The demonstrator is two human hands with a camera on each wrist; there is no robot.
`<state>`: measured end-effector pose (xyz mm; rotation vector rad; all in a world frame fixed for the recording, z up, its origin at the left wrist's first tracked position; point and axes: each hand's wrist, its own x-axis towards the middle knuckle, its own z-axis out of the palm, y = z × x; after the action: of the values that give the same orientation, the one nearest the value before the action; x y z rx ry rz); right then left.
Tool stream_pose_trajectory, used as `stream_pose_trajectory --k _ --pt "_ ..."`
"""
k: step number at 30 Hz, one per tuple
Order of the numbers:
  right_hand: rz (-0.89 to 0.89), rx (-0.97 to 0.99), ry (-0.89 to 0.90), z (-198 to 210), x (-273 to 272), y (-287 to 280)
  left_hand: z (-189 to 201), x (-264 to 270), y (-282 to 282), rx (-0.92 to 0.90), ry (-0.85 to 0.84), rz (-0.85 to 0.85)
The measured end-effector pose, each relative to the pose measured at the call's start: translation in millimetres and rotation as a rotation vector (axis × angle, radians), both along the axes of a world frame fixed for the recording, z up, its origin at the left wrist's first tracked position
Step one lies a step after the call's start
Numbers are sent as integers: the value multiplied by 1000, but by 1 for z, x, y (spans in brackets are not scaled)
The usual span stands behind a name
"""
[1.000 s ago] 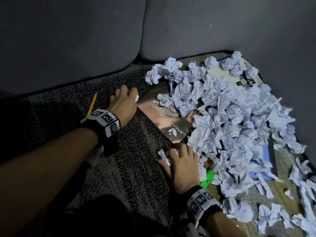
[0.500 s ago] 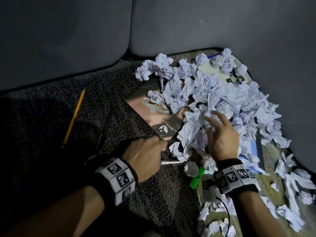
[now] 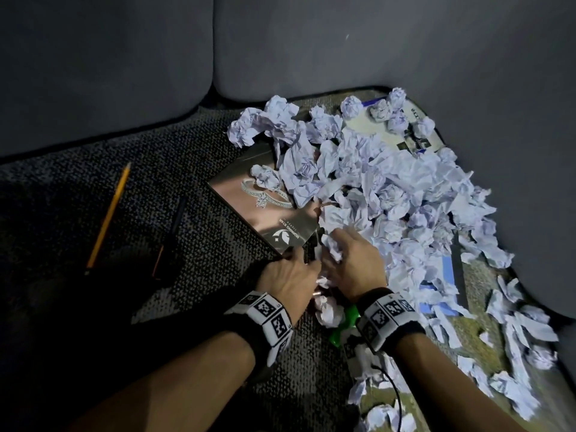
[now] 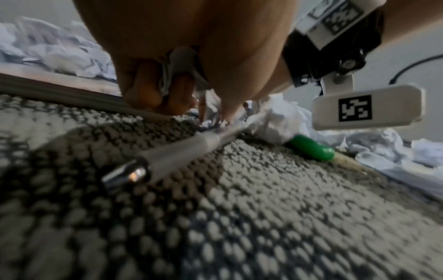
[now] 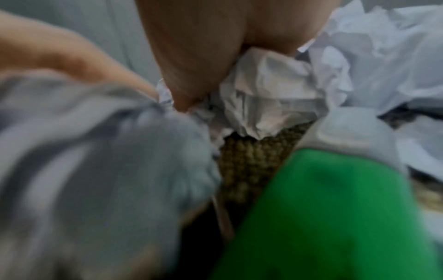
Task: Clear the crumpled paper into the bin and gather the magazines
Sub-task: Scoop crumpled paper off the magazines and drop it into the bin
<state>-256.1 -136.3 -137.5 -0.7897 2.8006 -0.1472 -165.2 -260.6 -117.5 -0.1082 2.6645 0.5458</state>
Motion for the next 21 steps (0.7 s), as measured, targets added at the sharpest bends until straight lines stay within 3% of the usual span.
stream_pose_trajectory --k 3,6,11,17,19,21 --pt "-89 -259 87 19 -4 -3 9 2 -11 106 101 -10" --pt "-153 -421 134 49 -22 -33 14 3 -35 252 217 128" --pt "44 -218 83 76 -74 -124 13 -5 -77 329 269 448" --pt "225 287 -78 46 -115 -196 12 6 -112 317 263 617" --pt "225 298 -108 43 -118 -199 10 11 -117 333 270 625" --pt "212 172 -69 44 -112 -195 9 15 -123 355 290 610"
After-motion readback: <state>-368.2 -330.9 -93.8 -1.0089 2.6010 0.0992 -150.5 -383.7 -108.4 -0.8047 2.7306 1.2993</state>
